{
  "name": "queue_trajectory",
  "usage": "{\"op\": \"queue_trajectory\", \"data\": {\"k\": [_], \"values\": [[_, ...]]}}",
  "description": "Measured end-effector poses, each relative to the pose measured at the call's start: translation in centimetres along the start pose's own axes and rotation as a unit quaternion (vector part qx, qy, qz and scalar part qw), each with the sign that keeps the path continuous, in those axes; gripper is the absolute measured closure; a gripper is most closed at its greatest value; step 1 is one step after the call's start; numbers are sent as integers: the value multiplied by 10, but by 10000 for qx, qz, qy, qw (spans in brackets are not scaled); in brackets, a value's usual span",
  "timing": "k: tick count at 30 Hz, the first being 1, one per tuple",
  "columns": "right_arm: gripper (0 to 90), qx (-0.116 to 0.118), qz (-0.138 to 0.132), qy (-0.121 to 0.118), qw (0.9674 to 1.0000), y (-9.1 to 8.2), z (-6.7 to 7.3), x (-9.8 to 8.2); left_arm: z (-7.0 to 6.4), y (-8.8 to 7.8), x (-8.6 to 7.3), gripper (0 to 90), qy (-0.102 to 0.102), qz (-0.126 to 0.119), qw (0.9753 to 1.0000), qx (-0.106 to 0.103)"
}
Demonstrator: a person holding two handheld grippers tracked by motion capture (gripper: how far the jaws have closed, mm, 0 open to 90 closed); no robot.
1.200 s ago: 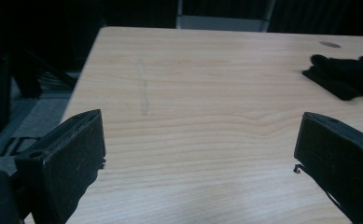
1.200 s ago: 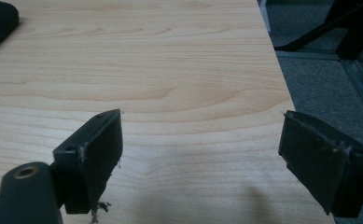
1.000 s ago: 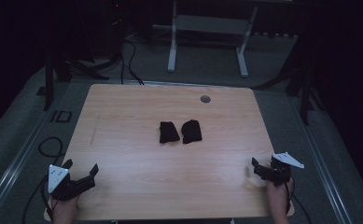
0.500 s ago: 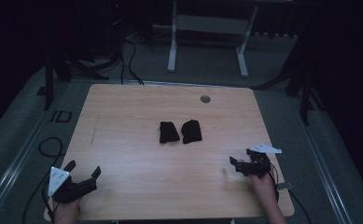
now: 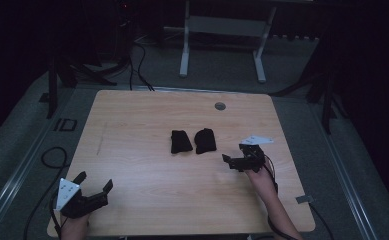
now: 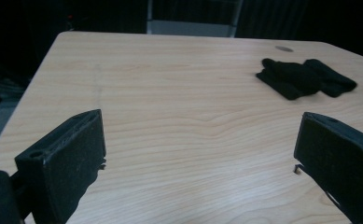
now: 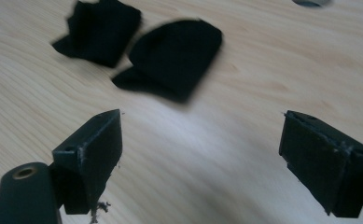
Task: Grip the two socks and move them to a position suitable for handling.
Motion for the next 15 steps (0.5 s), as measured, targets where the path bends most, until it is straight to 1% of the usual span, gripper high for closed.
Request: {"op": "queue_trajectory", "data": {"k": [2,3,4,5,6,7,8,10,12,15], "values": [[128,101,-41,31,9999,5,4,11,-5,2,0,25,63,21,9999,-94],[127,130,-37,-1,9999,9,6,15,-7,2,-1,25,74,25,9999,-147],[128,105,-33,-37,9999,12,8,19,-9,3,0,25,67,20,9998,-185],[128,152,-7,-67,9999,15,10,22,-10,3,-1,25,79,24,9997,-234],[130,160,9,-107,9998,19,12,25,-10,3,-1,25,79,24,9997,-234],[134,142,41,-117,9998,23,14,27,-12,3,-1,25,103,22,9995,-284],[136,176,83,-125,9997,27,16,29,-12,3,-1,25,135,35,9995,-290],[140,153,142,-179,9996,34,18,33,-13,4,-1,25,182,14,9993,-326],[146,196,193,-186,9994,41,20,38,-14,4,-1,26,194,4,9992,-356],[147,189,254,-220,9993,52,23,43,-14,5,-1,26,225,32,9991,-365]]}}
Point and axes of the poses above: each handheld gripper's, and its own axes: y roughly forward along the jaws, x roughly out of its top, z roughly to its left, the point moved 10 cm from there along y, roughly forward along the jaws, and after that the axes turned 5 degrees about -x, right-handed, at the moved point
